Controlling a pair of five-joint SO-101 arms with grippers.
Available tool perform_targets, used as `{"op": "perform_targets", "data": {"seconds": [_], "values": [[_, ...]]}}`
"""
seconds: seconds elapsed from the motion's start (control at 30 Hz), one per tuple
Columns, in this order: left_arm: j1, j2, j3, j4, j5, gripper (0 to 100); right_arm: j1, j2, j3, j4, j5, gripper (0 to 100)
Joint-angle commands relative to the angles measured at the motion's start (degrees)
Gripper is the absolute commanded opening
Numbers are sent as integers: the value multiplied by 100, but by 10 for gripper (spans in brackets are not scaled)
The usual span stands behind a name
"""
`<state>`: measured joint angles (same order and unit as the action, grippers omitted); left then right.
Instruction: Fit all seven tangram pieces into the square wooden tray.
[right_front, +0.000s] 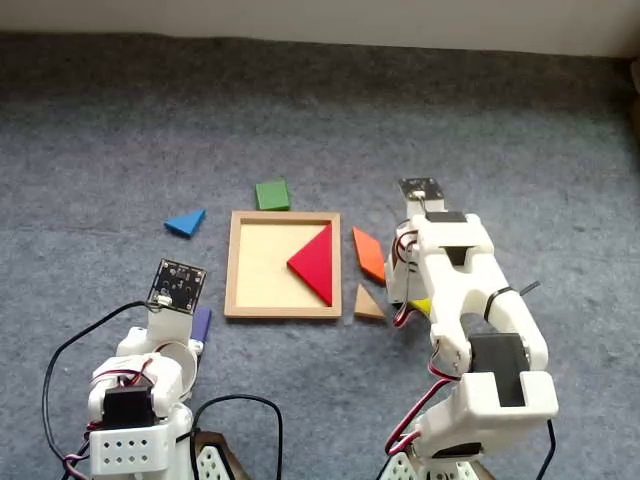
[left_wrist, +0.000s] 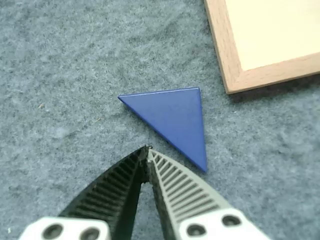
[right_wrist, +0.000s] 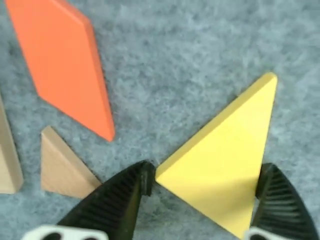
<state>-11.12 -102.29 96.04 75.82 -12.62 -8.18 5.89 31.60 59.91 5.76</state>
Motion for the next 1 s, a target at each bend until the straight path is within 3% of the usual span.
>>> {"op": "perform_targets", "data": {"seconds": [0.0,0.63,0.8,0.97], "values": [[-22,-145,110,26,18,6,180,22,-295,-171,-88,318],[-22,-145,110,26,18,6,365,13,-418,-259,-334,317],[-22,-145,110,26,18,6,356,13,-418,-356,-281,241],[-22,-145,110,26,18,6,374,4,-418,-426,-264,231]]}}
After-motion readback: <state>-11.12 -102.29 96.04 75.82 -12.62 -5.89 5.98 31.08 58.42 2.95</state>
